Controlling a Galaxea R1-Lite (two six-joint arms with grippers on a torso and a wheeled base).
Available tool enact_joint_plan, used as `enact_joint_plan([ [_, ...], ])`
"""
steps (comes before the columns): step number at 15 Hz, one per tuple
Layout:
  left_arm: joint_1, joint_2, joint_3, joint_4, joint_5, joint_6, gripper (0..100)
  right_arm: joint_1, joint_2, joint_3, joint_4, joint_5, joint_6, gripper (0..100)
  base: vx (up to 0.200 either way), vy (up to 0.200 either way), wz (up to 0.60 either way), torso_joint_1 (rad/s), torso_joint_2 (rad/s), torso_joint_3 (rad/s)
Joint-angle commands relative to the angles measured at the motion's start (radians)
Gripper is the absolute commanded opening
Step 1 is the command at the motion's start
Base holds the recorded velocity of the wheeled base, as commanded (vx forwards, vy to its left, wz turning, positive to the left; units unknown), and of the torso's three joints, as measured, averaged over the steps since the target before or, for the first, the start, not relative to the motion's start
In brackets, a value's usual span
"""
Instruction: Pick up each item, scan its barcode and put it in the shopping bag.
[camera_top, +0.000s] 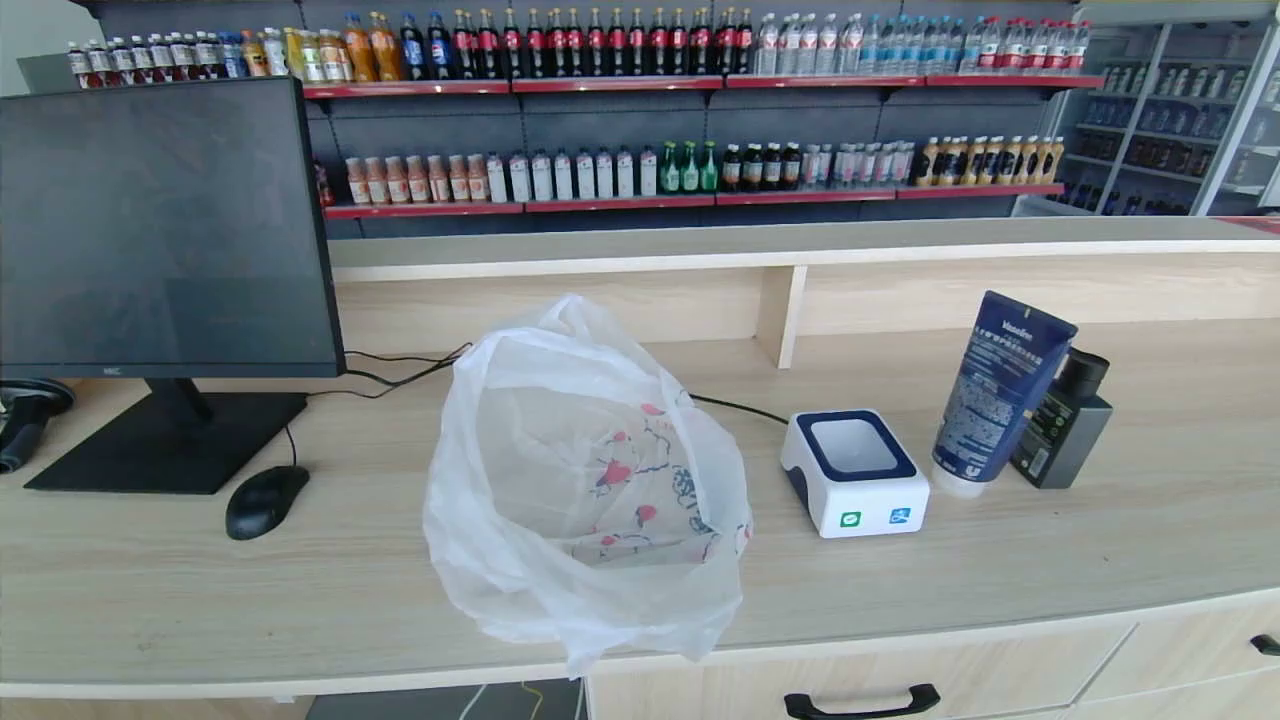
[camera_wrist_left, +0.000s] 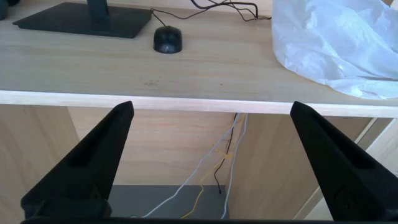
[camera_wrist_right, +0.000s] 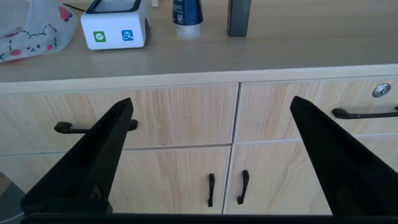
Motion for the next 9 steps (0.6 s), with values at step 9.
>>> enact_joint_plan([
  [9, 0.001, 0.000, 0.000, 0.000, 0.000, -0.001, 100, 0.000, 0.000, 0.000, 0.001, 0.005, -0.029, 100, 0.000, 0.000, 0.00, 0.000, 0.00, 0.000],
])
